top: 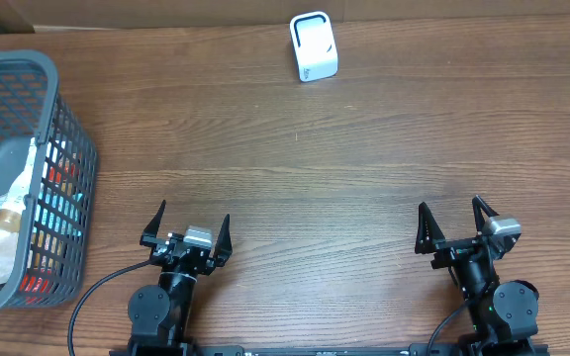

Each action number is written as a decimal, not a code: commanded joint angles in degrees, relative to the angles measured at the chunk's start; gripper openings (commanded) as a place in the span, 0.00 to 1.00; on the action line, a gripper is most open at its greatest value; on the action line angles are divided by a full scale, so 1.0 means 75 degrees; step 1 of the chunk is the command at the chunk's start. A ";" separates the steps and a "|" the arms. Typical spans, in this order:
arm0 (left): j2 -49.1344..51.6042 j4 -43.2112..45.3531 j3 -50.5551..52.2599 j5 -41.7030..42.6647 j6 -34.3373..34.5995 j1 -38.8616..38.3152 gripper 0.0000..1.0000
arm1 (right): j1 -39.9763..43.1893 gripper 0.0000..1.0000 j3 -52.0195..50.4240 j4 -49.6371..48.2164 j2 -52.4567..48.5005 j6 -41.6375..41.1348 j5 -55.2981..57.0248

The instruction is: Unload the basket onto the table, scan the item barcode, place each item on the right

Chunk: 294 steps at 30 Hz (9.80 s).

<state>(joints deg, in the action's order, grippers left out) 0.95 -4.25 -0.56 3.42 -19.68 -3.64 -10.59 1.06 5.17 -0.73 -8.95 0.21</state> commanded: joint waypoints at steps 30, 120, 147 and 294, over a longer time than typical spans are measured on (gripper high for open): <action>-0.0093 0.0003 0.0038 0.0058 0.0055 0.0047 0.99 | -0.0038 1.00 -0.0079 -0.0047 0.0076 0.0017 -0.0041; -0.0093 0.0023 0.0038 0.0152 0.0108 0.0032 1.00 | -0.0038 1.00 -0.0079 -0.0050 0.0076 0.0017 -0.0041; 0.1023 -0.1294 -0.2326 0.0755 0.1093 0.0032 1.00 | -0.0038 1.00 0.1204 0.1215 0.0076 0.0003 -0.0440; 1.4528 -1.2339 -2.1248 0.1547 0.3966 0.3471 0.04 | -0.0038 1.00 1.0369 0.7956 -0.9597 -0.0006 -0.2442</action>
<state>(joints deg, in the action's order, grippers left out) 112.49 -96.73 -158.45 15.84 11.57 27.29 -10.59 77.47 65.14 -72.05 -8.97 -17.80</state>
